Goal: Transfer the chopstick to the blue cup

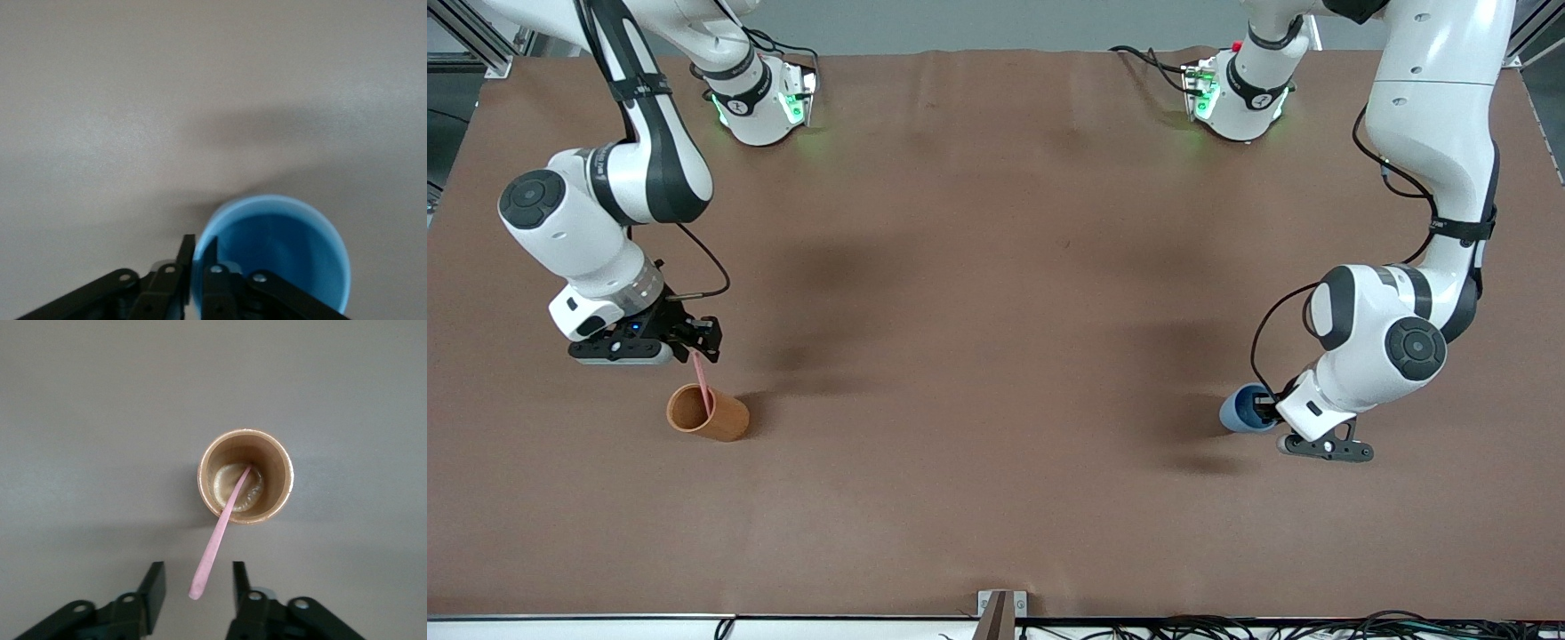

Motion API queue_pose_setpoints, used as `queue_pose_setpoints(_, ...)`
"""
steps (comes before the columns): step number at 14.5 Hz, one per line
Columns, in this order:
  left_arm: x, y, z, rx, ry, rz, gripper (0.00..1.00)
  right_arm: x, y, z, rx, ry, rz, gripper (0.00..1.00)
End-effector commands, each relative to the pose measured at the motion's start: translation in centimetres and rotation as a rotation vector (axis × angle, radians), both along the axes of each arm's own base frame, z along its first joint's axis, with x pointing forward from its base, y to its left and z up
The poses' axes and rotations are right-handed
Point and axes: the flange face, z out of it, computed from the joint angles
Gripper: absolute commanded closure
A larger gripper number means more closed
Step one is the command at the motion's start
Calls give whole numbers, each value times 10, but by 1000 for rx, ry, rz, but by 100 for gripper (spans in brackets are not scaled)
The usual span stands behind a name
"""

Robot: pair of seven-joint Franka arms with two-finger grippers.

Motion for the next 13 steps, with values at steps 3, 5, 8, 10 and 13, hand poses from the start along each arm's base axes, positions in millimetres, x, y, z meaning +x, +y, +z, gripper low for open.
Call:
queue_pose_setpoints(3, 5, -30, 85, -11, -6, 12, 100, -5, -3, 3, -8, -16, -9, 77)
queue_pose_setpoints(5, -4, -70, 104, -50, 11, 93, 100, -4, -4, 5, -8, -20, -10, 84)
queue_pose_setpoints(8, -27, -155, 113, -69, 22, 224, 100, -1, -8, 9, -9, -25, -13, 94)
queue_pose_setpoints(10, -50, -214, 104, -60, 37, 297, 100, 6, -15, 22, -9, -28, -26, 96)
queue_pose_setpoints(13, -70, -289, 85, -36, 11, 378, 100, 19, -18, 63, -13, 45, -36, 96)
